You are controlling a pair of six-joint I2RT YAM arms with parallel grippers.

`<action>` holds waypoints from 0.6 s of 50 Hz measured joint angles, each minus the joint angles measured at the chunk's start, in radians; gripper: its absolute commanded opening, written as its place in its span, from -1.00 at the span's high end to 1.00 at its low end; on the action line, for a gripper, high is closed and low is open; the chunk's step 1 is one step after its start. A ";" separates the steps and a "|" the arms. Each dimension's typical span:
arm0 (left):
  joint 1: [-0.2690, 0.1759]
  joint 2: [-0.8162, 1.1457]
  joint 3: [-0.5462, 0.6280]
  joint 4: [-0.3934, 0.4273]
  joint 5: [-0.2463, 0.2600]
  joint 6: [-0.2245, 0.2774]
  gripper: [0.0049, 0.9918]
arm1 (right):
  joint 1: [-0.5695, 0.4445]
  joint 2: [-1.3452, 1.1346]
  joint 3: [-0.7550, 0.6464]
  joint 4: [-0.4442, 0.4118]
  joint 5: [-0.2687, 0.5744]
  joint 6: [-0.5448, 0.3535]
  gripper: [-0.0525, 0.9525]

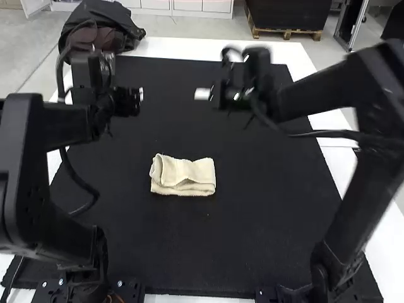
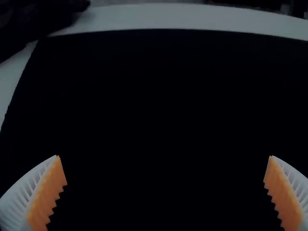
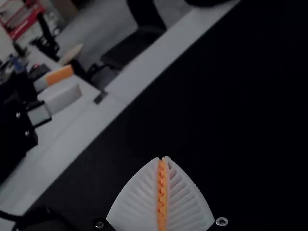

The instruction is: Fold the towel.

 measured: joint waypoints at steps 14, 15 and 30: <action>-0.066 -0.120 0.164 -0.107 -0.002 -0.037 -0.93 | -0.137 -0.281 0.035 -0.019 -0.007 0.082 0.94; -0.067 -0.129 0.169 -0.114 -0.001 -0.040 -0.93 | -0.151 -0.307 0.035 -0.019 -0.007 0.092 0.94; -0.127 -0.285 0.178 -0.121 0.013 -0.087 -0.92 | -0.361 -0.663 -0.023 -0.025 -0.010 0.172 0.94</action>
